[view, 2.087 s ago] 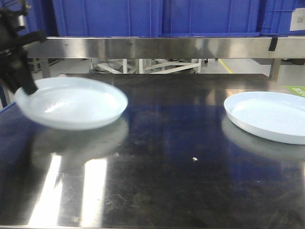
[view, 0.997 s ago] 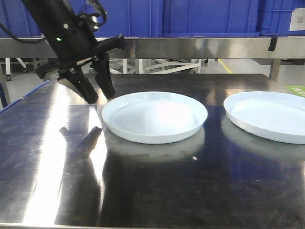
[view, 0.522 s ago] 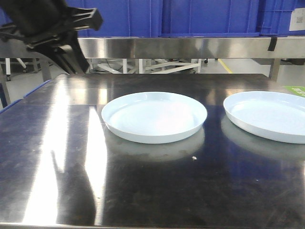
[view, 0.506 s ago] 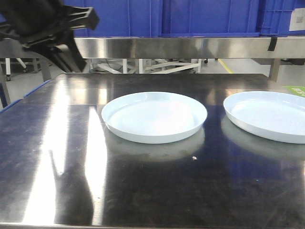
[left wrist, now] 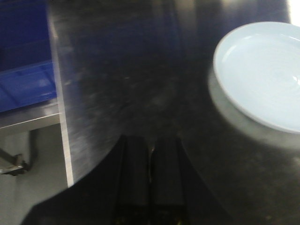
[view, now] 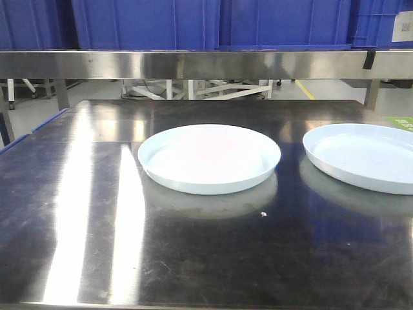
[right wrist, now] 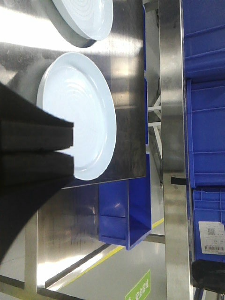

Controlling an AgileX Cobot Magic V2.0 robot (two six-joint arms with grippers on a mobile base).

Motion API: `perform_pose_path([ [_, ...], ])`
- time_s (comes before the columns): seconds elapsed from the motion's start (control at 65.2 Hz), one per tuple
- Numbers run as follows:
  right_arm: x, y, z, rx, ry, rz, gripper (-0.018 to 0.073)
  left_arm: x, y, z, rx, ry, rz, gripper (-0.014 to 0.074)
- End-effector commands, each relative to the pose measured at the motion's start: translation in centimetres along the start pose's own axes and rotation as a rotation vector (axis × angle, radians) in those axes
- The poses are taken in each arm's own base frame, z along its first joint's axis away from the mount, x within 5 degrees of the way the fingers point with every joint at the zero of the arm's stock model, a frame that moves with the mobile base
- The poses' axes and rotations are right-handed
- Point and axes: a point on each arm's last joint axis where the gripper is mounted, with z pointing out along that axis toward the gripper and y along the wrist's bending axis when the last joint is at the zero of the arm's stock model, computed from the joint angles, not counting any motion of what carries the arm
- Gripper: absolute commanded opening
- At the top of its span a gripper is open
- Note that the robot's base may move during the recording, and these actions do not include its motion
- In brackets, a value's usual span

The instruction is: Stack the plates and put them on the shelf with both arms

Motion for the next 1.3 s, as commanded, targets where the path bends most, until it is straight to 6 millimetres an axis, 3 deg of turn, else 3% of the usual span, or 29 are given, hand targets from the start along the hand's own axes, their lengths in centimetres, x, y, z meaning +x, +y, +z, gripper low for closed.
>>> perform_pose_path([
  [0.0, -0.9, 0.0, -0.2, -0.003, -0.108, -0.012, 0.0053, -0.3, 0.9, -2.4, -0.052, -0.175, -0.031, 0.0082],
  [0.307, -0.9, 0.0, -0.2, -0.003, -0.108, -0.012, 0.0053, 4.0, 0.8, -7.0, -0.109, -0.425, -0.033, 0.0082],
  [0.491, -0.9, 0.0, -0.2, -0.003, -0.108, -0.012, 0.0053, 4.3, 0.6, -8.7, -0.116, -0.526, -0.029, 0.0082],
  [1.166, -1.5, 0.0, -0.3, -0.008, -0.17, 0.046, 0.0057, 4.3, 0.6, -8.9, -0.116, -0.533, -0.029, 0.0082],
  [1.289, -1.9, 0.1, 0.0, -0.006, -0.088, 0.063, 0.0057, 4.3, 0.6, -8.9, -0.116, -0.533, -0.029, 0.0082],
])
